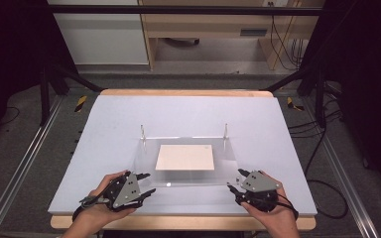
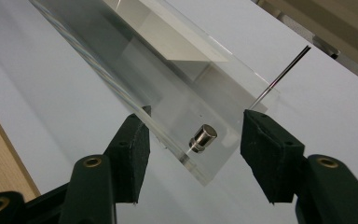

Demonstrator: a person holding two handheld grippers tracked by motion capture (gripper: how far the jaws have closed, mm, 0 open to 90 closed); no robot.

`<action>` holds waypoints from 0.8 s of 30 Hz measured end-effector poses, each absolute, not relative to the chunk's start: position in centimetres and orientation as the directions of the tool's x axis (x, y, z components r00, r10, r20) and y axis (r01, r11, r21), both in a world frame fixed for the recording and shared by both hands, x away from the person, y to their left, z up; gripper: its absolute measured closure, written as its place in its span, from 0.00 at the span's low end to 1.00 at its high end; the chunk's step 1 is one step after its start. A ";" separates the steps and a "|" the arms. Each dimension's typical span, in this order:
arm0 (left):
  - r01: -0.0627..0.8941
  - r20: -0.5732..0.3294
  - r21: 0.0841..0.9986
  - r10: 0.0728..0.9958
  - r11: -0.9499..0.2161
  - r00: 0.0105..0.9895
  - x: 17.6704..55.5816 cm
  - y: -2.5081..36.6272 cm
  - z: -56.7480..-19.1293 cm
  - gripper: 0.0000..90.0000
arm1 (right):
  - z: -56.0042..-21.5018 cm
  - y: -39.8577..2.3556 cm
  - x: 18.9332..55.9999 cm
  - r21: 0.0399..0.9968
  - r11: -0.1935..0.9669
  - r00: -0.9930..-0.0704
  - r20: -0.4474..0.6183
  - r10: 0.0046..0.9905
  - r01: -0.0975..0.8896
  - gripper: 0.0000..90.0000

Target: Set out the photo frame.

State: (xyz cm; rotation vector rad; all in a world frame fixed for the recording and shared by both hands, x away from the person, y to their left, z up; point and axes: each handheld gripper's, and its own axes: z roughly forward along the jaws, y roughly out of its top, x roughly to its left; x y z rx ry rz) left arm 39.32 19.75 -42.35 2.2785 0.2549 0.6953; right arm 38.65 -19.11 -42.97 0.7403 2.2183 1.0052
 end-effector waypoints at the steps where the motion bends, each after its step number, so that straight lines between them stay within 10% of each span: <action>1: -0.023 0.412 0.696 0.373 -0.718 0.832 39.3 19.7 -42.4 0.56 | -42.9 -19.1 38.7 0.794 0.559 -0.674 -0.278 0.685 0.240 0.48; 24: -0.014 0.443 0.690 0.407 -0.724 0.799 39.7 19.8 -42.1 0.62 | -43.0 -19.1 39.1 0.796 0.576 -0.681 -0.318 0.659 0.186 0.45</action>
